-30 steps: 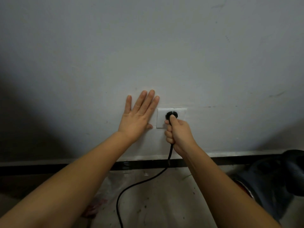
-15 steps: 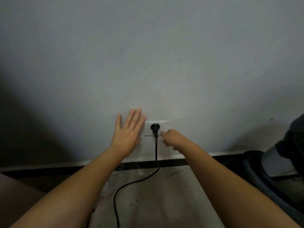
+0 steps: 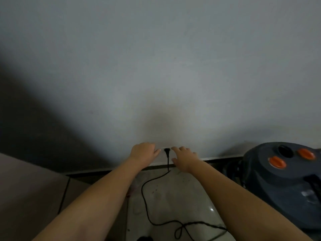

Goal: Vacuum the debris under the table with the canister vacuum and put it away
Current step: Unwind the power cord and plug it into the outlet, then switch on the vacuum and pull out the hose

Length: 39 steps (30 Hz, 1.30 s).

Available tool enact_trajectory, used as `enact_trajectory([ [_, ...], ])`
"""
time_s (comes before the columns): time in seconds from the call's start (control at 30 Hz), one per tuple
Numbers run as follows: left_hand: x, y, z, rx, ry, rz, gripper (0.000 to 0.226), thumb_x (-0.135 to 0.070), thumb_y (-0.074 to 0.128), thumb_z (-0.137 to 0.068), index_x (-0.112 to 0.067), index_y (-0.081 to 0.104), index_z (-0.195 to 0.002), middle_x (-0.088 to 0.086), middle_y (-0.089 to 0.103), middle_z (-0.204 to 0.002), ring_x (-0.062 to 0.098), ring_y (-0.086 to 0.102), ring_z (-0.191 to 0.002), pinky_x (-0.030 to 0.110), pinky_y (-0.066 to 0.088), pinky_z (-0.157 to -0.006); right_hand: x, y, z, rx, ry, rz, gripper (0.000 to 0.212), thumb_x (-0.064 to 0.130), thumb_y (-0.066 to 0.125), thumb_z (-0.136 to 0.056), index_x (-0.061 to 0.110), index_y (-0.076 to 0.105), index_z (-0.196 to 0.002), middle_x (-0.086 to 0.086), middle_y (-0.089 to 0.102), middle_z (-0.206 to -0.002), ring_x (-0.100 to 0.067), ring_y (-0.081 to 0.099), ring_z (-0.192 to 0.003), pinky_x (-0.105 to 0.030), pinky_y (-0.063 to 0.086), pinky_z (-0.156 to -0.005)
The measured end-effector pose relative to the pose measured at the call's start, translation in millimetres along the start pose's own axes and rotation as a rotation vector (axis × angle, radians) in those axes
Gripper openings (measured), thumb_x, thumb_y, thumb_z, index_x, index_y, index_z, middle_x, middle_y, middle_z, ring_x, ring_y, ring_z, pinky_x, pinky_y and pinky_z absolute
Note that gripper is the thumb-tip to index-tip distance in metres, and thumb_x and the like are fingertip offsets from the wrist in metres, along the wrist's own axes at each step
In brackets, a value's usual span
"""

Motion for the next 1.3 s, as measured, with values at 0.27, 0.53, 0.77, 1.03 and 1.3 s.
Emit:
enact_trajectory([
  [0.27,-84.7,-103.5,47.2,0.001,0.191,0.093,0.041,-0.047,0.037,-0.098,-0.014,0.060,-0.089,0.002,0.056,-0.076,0.022,0.056,-0.073,0.029,0.040,-0.061,-11.5,-67.5,127.4,-0.425,0.151,-0.321,0.040,0.031,0.033,-0.102,0.014,0.043,-0.137,-0.013,0.064,-0.121,-0.031,0.060,-0.105,-0.037,0.048,-0.083],
  [0.53,-218.4,-115.6,83.4,0.045,0.415,0.169,0.035,-0.043,0.043,-0.097,-0.013,0.057,-0.084,0.011,0.064,-0.088,0.030,0.061,-0.085,0.033,0.044,-0.068,-105.6,-56.1,251.9,-0.562,0.294,-0.443,0.033,0.024,0.036,-0.102,0.008,0.050,-0.127,-0.015,0.062,-0.116,-0.031,0.058,-0.102,-0.034,0.042,-0.075],
  [0.77,-378.2,-95.6,126.6,0.090,0.530,0.204,0.031,-0.037,0.044,-0.098,-0.012,0.049,-0.080,0.013,0.059,-0.081,0.030,0.058,-0.080,0.031,0.036,-0.063,-233.7,-30.5,375.8,-0.605,0.417,-0.478,0.027,0.025,0.038,-0.101,0.009,0.051,-0.118,-0.012,0.064,-0.098,-0.030,0.061,-0.088,-0.042,0.049,-0.074],
  [1.03,-526.7,-63.8,170.6,0.095,0.514,0.285,0.034,-0.041,0.041,-0.098,-0.017,0.049,-0.076,-0.005,0.047,-0.063,0.015,0.048,-0.062,0.030,0.033,-0.055,-369.6,-12.4,471.4,-0.554,0.477,-0.538,0.037,0.021,0.037,-0.102,0.005,0.045,-0.134,-0.019,0.065,-0.110,-0.026,0.059,-0.090,-0.028,0.042,-0.076],
  [1.3,-571.8,-63.4,133.3,0.063,0.419,0.374,0.037,-0.042,0.041,-0.098,-0.023,0.042,-0.066,-0.004,0.048,-0.063,0.012,0.046,-0.058,0.030,0.030,-0.051,-418.5,-34.0,454.4,-0.503,0.377,-0.505,0.034,0.021,0.037,-0.102,0.004,0.048,-0.131,-0.018,0.064,-0.106,-0.027,0.057,-0.089,-0.027,0.039,-0.074],
])
Point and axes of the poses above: each hand's wrist, its own z-axis away from the middle knuckle, its own y-axis out of the palm, x = y × z, the point moved 1 cm from there along -z, towards the middle knuckle
